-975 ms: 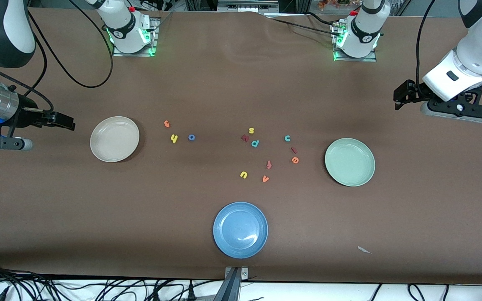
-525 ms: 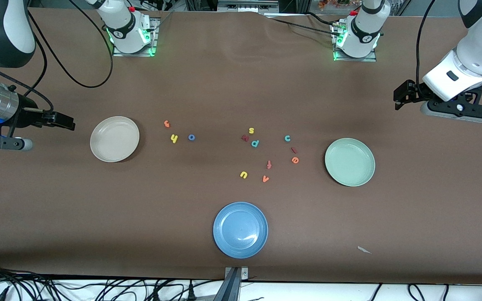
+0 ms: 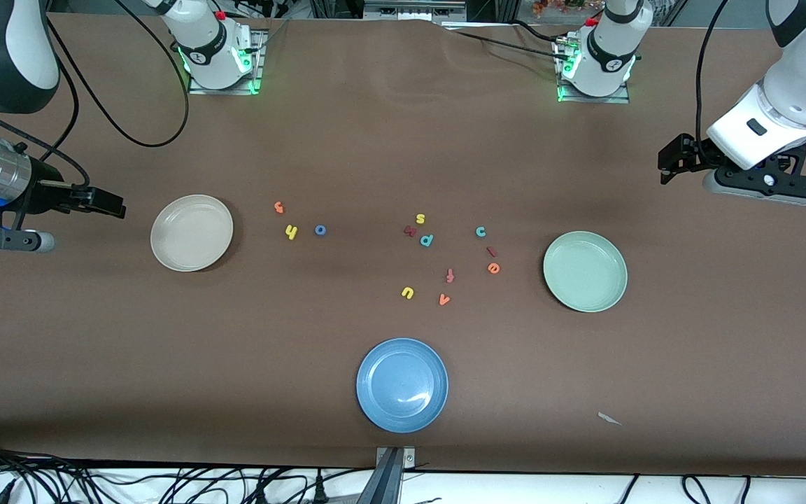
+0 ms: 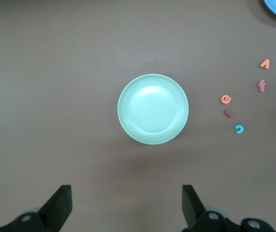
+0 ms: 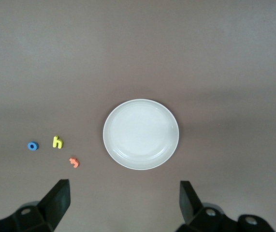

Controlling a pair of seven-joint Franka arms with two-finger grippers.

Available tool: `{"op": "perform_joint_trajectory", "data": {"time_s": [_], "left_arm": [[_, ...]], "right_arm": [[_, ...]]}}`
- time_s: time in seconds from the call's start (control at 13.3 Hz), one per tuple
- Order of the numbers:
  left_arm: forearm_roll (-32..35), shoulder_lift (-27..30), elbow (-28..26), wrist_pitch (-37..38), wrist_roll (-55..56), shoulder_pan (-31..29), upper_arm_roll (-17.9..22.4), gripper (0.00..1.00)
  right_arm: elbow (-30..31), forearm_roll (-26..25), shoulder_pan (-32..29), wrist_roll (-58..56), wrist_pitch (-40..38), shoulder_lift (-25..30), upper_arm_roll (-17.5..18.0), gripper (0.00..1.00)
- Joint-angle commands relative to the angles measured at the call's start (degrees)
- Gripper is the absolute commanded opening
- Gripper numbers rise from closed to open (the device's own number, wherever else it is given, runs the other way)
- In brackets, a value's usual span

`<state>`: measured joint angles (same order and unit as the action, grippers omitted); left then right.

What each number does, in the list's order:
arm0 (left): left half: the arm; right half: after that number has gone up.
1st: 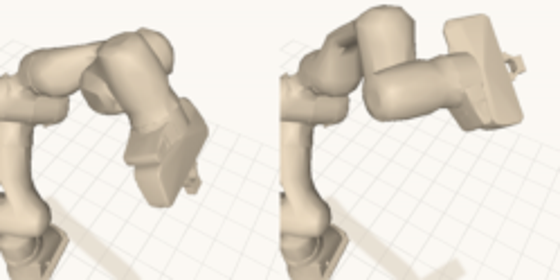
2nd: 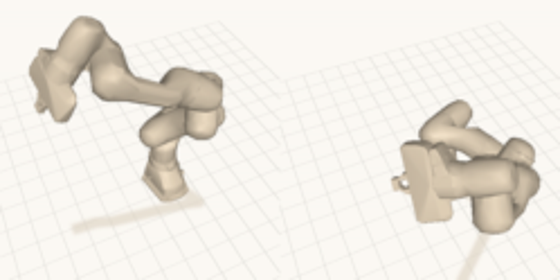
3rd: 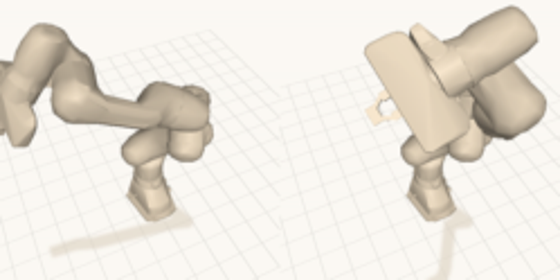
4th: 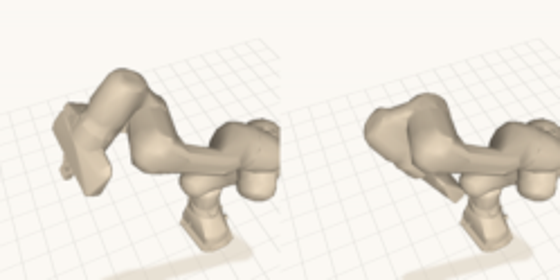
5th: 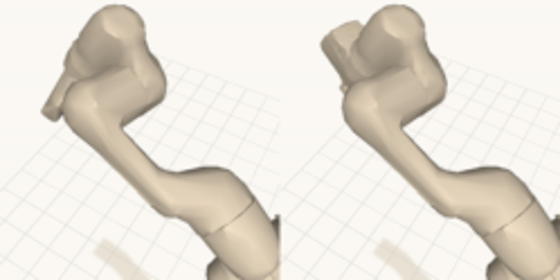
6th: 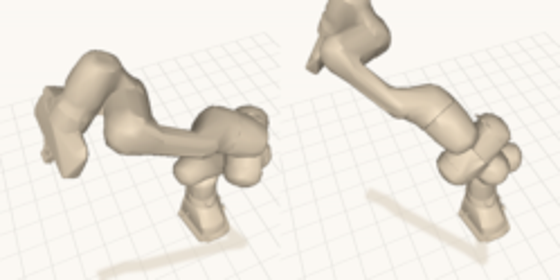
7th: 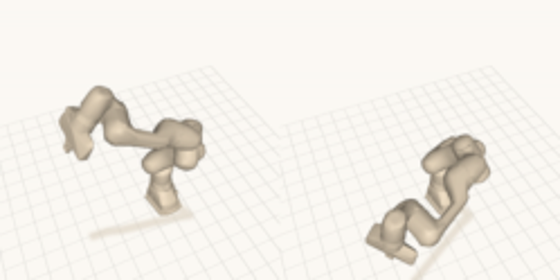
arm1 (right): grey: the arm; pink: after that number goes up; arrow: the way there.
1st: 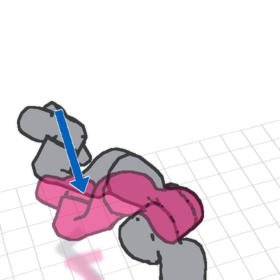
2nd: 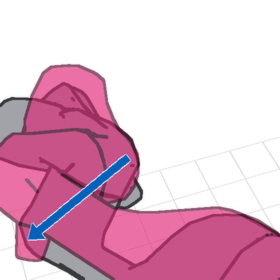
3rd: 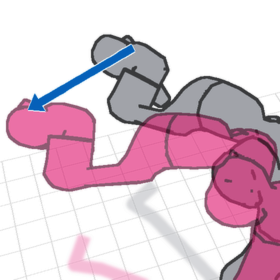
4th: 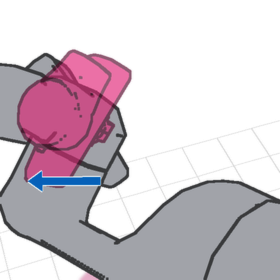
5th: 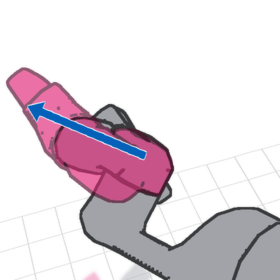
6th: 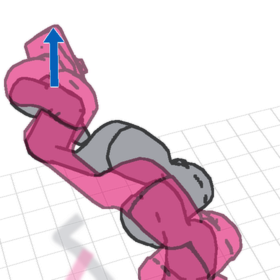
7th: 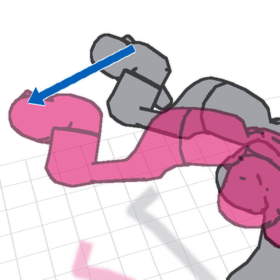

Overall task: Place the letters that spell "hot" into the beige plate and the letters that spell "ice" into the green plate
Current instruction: 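Move the left gripper toward the maroon letter beside the green plate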

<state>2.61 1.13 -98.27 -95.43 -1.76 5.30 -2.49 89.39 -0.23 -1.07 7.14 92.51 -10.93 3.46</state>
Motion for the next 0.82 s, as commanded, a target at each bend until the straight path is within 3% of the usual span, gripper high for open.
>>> {"op": "perform_joint_trajectory", "data": {"time_s": [0.0,0.3,0.75], "left_arm": [[-0.1,-0.5,-0.7,-0.6,-1.2,1.3,0.1,1.0],[-0.2,-6.5,-0.9,-0.8,-1.3,2.8,0.0,1.0],[-3.8,-13.7,-0.9,-11.2,-1.5,4.6,-0.1,1.0]], "right_arm": [[1.1,1.2,-0.1,0.3,-0.3,1.4,-0.2,1.0],[1.2,1.2,-0.1,0.4,-0.3,1.4,-0.2,1.0],[1.1,1.2,-0.1,0.4,-0.3,1.4,-0.2,1.0]]}}
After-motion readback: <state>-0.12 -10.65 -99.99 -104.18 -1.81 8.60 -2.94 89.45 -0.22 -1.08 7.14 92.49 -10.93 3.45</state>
